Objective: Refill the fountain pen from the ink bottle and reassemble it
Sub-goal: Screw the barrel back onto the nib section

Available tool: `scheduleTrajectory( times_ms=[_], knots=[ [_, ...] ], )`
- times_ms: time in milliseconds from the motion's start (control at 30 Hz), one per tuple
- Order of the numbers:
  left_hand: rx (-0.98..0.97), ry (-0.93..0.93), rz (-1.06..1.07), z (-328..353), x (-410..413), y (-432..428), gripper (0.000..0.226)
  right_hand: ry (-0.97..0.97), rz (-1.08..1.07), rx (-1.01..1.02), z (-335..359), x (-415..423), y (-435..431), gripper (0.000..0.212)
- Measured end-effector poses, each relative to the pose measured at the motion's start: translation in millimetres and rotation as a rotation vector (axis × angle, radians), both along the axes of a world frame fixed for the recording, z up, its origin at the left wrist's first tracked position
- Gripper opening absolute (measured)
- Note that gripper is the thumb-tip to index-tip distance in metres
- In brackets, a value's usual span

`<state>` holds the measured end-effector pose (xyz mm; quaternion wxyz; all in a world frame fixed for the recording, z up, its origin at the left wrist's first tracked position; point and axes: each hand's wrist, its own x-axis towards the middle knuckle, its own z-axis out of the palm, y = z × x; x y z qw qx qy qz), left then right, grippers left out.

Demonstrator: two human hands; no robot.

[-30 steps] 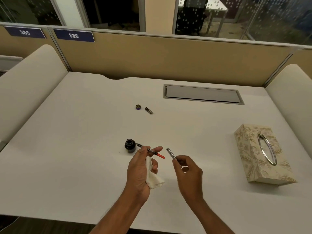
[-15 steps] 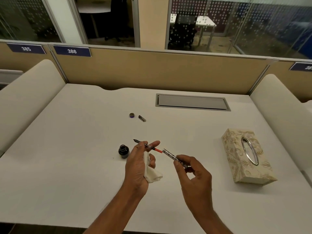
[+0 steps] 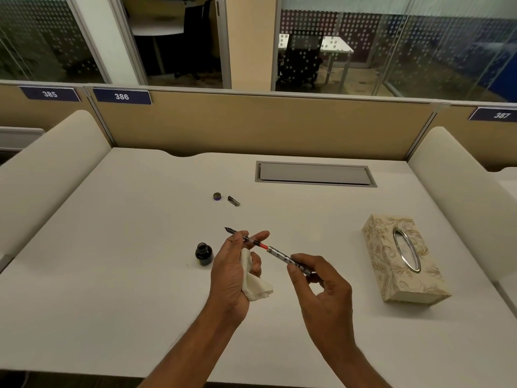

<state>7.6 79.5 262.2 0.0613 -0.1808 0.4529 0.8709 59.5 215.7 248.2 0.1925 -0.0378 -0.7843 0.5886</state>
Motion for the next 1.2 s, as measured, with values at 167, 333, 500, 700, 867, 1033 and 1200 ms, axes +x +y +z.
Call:
scheduleTrajectory(
  times_ms=[167,333,500,700,867,1033,1200],
  knots=[
    [-0.039,0.017,-0.038,-2,5,7,0.028,0.014,-0.010,-0.004,2,2,0,0.019],
    [-0.072,0.047,-0.073,-5,8,8,0.022,0.028,-0.045,0.009,3,3,0,0.020],
    [-0.031,0.086,-0.128,-1,17,12,0.018,0.063,-0.045,0.055,6,5,-5,0.024],
    [0.018,0.098,-0.157,1,21,15,0.020,0.068,-0.066,0.025,10,6,-8,0.032],
    [0.059,0.095,-0.179,0,24,15,0.023,0.043,-0.043,-0.015,12,9,-10,0.025],
    [0.064,0.091,-0.175,-2,24,13,0.026,-0.038,0.004,-0.103,10,7,-8,0.011],
    [0.092,0.101,-0.162,-3,24,12,0.026,-0.047,-0.017,-0.040,9,7,-8,0.016]
  ],
)
